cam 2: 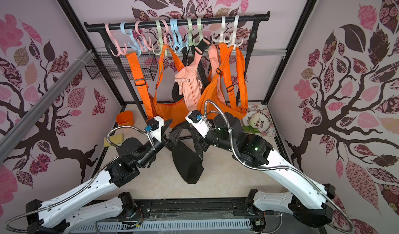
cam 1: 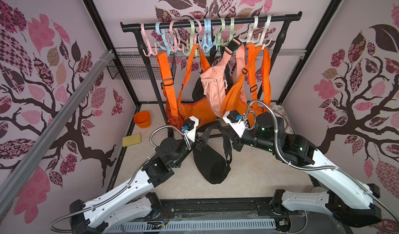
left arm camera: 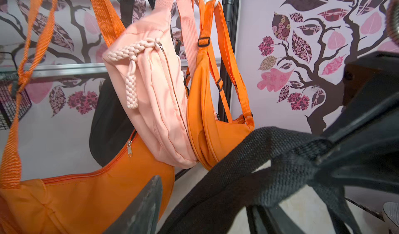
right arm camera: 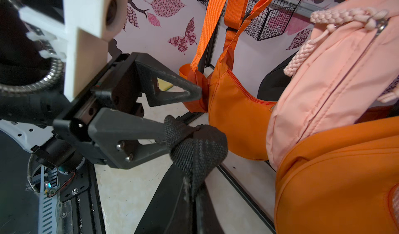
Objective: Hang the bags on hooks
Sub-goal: Pick up the bag from the center of the board, then hang the bag on the hook.
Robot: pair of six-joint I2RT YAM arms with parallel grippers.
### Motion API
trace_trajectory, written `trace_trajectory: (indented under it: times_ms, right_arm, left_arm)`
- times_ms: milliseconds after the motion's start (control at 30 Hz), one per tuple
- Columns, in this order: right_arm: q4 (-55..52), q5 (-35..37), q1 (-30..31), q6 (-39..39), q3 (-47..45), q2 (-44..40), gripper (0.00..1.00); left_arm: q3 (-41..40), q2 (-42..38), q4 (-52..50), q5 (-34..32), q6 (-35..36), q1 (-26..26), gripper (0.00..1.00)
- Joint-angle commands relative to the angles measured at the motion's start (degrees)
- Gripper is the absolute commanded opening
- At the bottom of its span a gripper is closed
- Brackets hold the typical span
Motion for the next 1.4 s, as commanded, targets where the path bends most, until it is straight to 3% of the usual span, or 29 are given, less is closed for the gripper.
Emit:
trace_trajectory:
  times_ms: [0, 333, 533, 633, 667, 733, 833, 1000, 1233, 1367]
  right_arm:
    - [0.2, -2.4, 0.0, -0.8, 3.9, -0.9, 0.00]
    - [0.9, -8.6, 0.1, 0.6, 5.3, -2.3, 0.00]
    - [0.2, -9.9, 0.1, 0.5, 5.9, -2.5, 0.00]
    - [0.6, -9.1, 0.1, 0.0, 5.7, -3.0, 0.00]
    - [0.7, -8.6, 0.0, -0.2, 5.7, -3.2, 0.00]
    - [1.2, -6.4, 0.0, -0.5, 5.6, -3.6, 0.00]
    - [1.8, 0.3, 0.0, -0.6, 5.6, -3.6, 0.00]
    - [4.4, 14.6, 0.1, -0.9, 5.4, -3.1, 0.00]
    - [8.7, 19.5, -0.2, -0.9, 9.0, -0.4, 0.00]
    - [11.2, 19.6, -0.6, -2.5, 14.0, 3.0, 0.00]
  left_arm:
    - [0.0, -0.1, 2.6, -1.7, 0.6, -0.4, 0.61]
    - [2.8, 4.9, 2.2, 6.0, 0.5, -0.5, 0.69]
    - [4.3, 6.1, 2.2, 4.3, 1.1, -0.5, 0.68]
    - [5.1, 6.2, 2.2, 1.9, 2.5, -0.5, 0.58]
    - [5.3, 6.0, 2.2, 1.4, 3.2, -0.5, 0.51]
    - [5.3, 5.2, 2.2, -0.1, 4.0, -0.5, 0.26]
    - [5.3, 3.6, 2.3, -2.2, 4.9, -0.5, 0.00]
    - [5.0, 1.1, 0.8, -2.7, 4.9, -0.5, 0.00]
    - [6.8, -1.4, -6.3, -2.3, 4.6, -0.5, 0.00]
    - [13.9, -0.9, -14.3, -7.1, 5.0, -0.4, 0.00]
